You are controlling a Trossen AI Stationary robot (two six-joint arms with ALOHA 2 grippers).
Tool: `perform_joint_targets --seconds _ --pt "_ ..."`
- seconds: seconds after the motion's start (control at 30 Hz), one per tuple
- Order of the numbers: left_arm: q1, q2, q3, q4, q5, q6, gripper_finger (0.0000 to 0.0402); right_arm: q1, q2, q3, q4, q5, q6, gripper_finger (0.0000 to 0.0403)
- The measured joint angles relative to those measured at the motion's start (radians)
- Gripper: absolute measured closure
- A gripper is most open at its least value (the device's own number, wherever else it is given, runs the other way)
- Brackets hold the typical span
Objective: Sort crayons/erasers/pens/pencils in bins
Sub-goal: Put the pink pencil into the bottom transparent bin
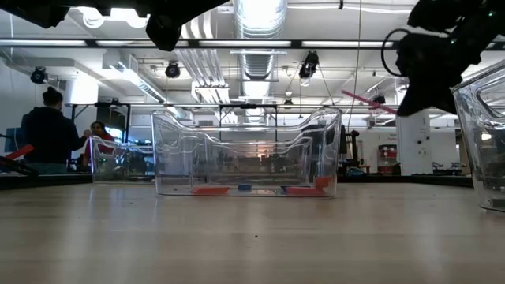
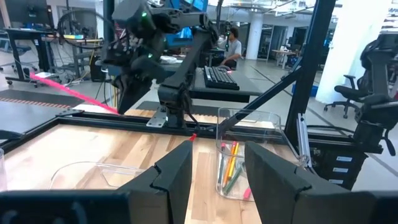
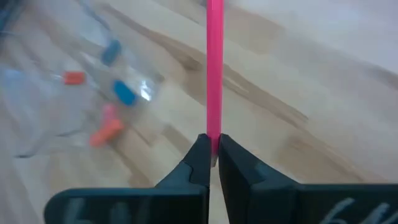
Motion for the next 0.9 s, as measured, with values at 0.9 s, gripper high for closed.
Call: perform_joint_targets --seconds 0.9 --pt "0.000 0.005 0.000 -0.006 0.000 -0.024 0.0270 0.776 0.132 0.269 -0.188 0.228 0.231 0.0396"
